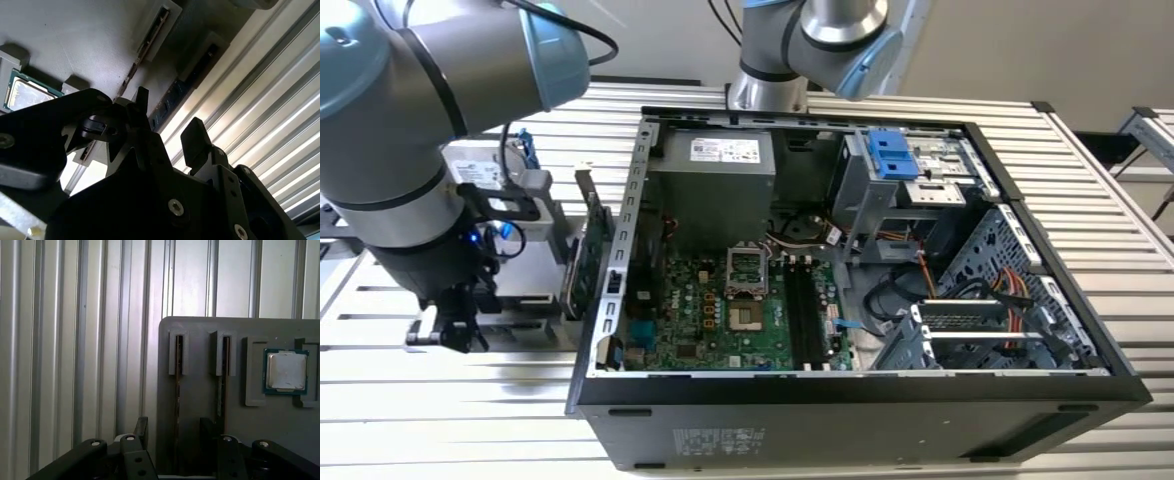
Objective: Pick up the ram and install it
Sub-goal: 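Pick up the ram and move it above insertion slot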
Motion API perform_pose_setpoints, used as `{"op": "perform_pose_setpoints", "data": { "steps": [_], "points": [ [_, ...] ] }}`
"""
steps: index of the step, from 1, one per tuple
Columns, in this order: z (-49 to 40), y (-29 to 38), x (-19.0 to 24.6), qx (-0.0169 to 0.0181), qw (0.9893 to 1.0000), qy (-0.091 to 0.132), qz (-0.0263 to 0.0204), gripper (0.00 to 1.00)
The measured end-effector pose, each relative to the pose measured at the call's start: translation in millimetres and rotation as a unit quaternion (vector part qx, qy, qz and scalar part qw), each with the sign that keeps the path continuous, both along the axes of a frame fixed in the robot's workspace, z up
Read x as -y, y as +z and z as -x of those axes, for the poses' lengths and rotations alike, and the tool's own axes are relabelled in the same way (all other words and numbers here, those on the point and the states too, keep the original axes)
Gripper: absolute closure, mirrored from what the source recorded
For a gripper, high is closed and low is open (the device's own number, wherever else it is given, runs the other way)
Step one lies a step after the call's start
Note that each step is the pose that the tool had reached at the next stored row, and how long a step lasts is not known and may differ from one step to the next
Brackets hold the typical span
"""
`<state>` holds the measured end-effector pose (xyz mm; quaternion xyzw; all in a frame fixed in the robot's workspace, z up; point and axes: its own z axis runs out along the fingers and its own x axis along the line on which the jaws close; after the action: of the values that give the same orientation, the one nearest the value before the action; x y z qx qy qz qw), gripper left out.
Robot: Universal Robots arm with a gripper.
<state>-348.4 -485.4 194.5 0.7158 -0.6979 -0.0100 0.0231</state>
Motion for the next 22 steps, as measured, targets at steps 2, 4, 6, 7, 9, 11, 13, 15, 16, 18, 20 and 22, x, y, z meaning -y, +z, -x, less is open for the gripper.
{"op": "perform_pose_setpoints", "data": {
  "steps": [2,4,6,7,9,11,13,15,16,18,20,22],
  "points": [
    [0.0,-0.4,-0.6,0.0002,1.0000,0.000,-0.0002,0.00],
    [0.0,-0.7,-1.5,0.0002,1.0000,-0.001,-0.0002,0.00],
    [0.0,-0.7,-1.9,0.0001,1.0000,-0.001,-0.0001,0.00],
    [0.0,-0.7,-1.9,0.0001,1.0000,-0.001,-0.0001,0.00],
    [0.0,-0.7,-1.9,0.0001,1.0000,-0.001,-0.0001,0.00],
    [0.0,-0.7,-2.0,0.0001,1.0000,-0.001,-0.0001,0.00],
    [0.0,-0.8,-2.0,0.0001,1.0000,-0.001,0.0000,0.00],
    [0.0,-1.3,-2.2,0.0002,1.0000,-0.001,0.0000,0.00],
    [0.0,-1.6,-2.3,0.0004,1.0000,-0.001,-0.0001,0.00],
    [0.0,-2.4,-2.5,0.0010,1.0000,-0.001,0.0000,0.00],
    [0.0,-2.9,-2.9,0.0017,1.0000,-0.001,-0.0002,0.00],
    [0.0,-3.0,-3.1,0.0023,1.0000,-0.001,-0.0002,0.00]
  ]
}}
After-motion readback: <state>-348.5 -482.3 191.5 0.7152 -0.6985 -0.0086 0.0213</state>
